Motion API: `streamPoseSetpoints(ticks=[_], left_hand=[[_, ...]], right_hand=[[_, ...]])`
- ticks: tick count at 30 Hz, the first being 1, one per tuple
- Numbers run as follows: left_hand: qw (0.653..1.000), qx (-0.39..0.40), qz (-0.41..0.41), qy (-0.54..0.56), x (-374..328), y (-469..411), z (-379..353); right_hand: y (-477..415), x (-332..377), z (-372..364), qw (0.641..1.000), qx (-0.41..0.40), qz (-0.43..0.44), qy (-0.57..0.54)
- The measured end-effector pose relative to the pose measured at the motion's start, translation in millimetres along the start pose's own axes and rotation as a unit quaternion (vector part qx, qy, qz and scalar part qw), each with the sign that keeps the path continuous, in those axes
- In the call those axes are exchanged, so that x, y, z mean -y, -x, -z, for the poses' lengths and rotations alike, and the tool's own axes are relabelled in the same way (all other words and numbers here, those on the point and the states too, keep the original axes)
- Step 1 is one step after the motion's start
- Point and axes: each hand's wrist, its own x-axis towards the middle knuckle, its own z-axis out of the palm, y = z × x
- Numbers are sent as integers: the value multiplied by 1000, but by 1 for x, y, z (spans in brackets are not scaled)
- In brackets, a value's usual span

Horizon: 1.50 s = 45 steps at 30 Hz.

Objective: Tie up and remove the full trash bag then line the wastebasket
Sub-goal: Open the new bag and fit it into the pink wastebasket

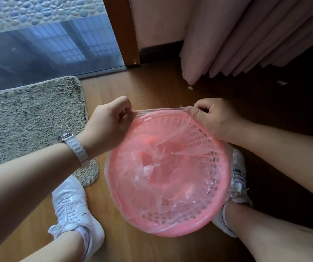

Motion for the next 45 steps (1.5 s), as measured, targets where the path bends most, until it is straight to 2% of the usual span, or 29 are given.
streamPoseSetpoints(ticks=[3, 6, 9, 11, 14, 16, 19, 21, 23, 26, 32, 35, 39, 42, 45], left_hand=[[997, 34, 66, 18, 10, -4, -7], [994, 101, 41, 4, 20, -9, -3], [986, 151, 8, -65, 34, -2, 1], [981, 173, 15, -89, 41, 6, -1], [987, 136, 79, -26, 42, 10, 2], [991, 84, 97, 27, 36, 8, 12], [997, 77, 24, -5, 17, 17, 26], [989, 115, -47, -83, -1, 25, 27], [977, 144, -83, -134, -15, 25, 18], [975, 135, -111, -141, -32, 12, -3], [972, 131, -106, -162, -35, -11, -29], [980, 124, -89, -131, -29, -19, -27], [991, 92, -66, -76, -18, -26, -13], [997, 66, 27, -25, -7, -23, 2], [988, 106, 103, 40, 0, -15, 9]], right_hand=[[-8, 0, -3, 997, 20, -65, -31], [-13, -2, -2, 987, 62, -137, -55], [-10, -7, -3, 990, 81, -118, -12], [-7, -8, -2, 991, 79, -107, -10], [-7, -7, 1, 992, 62, -108, -35], [-5, -1, 6, 997, 40, -66, 8], [6, 9, 13, 989, 33, 65, 132], [14, 15, 13, 977, 66, 89, 183], [17, 19, 7, 974, 84, 70, 200], [15, 20, -5, 975, 84, 31, 201], [9, 12, -19, 986, 82, -60, 129], [4, 6, -17, 991, 75, -66, 90], [1, -13, -4, 997, 6, -55, 55], [-2, -31, 8, 996, -40, -72, 35], [-4, -38, 15, 993, -46, -78, 74]])
